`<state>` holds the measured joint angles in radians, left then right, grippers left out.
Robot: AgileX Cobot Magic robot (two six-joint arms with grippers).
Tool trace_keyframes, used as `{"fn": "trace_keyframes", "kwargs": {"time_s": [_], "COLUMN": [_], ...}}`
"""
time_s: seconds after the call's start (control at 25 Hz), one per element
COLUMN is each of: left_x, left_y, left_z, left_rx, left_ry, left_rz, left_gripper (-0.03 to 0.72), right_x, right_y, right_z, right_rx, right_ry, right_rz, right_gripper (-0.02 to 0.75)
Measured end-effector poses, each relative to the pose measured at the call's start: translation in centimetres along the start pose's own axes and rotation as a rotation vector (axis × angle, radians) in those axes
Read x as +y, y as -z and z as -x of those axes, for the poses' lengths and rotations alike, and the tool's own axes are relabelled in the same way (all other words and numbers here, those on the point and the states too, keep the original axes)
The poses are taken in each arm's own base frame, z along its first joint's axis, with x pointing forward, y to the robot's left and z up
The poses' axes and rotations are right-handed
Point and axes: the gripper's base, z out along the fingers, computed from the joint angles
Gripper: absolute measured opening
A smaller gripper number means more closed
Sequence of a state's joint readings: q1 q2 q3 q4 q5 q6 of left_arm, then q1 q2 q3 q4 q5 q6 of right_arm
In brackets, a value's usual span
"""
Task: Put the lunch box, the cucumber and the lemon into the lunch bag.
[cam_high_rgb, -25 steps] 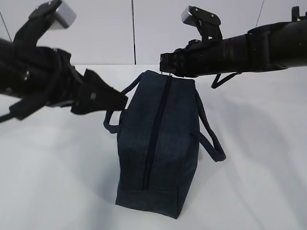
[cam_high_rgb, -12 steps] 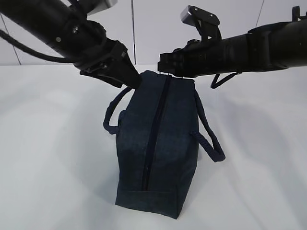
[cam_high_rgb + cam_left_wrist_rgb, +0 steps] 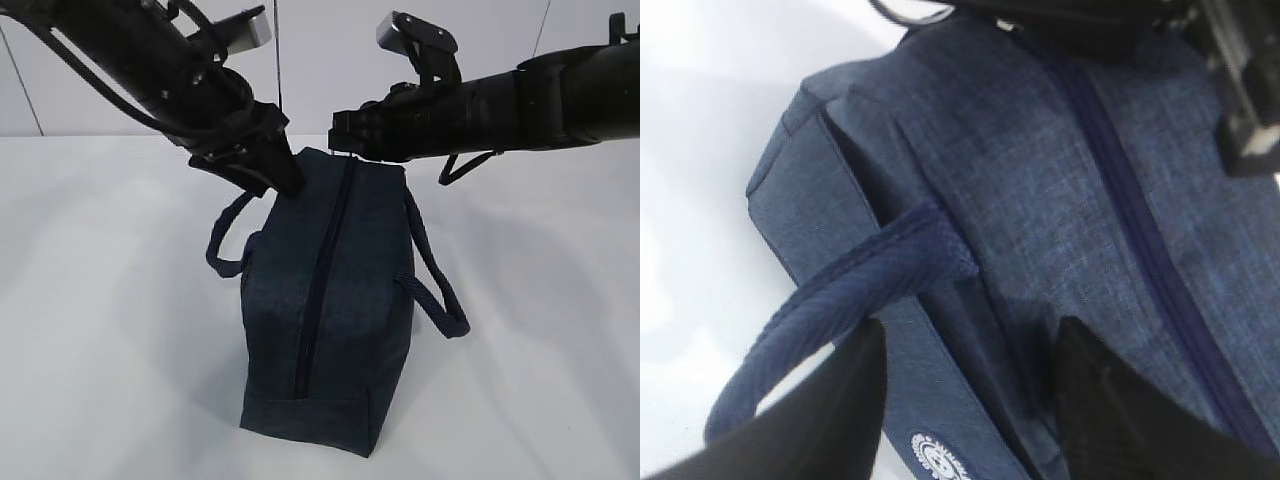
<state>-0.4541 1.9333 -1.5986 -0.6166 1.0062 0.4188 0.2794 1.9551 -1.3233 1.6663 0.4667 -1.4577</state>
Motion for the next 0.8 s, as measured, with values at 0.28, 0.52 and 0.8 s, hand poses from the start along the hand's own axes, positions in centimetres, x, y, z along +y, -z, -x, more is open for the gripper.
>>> {"fn": "trace_keyframes", "kwargs": {"time_s": [0.28,0.52,0.8], "left_x": [-0.1,-0.3,0.5], "left_y": [-0.1,-0.3,-2.3], "left_z": [0.0,0.0,-0.3], "left_rx": [0.004,0.005,0.045], "left_ry": [0.006,0.023,0.064], "left_rz": [-0.011,-0.051,-0.088], "left_gripper": [0.252,0.214,0.141], "right_x": [0.0,0.0,0.0], "right_y": [0.0,0.0,0.0], "right_z": [0.0,0.0,0.0], "right_rx": [0.000,0.000,0.000], "right_ry": [0.000,0.000,0.000], "right_rz": [0.000,0.002,0.004], "right_gripper": [0.000,0.000,0.000]}}
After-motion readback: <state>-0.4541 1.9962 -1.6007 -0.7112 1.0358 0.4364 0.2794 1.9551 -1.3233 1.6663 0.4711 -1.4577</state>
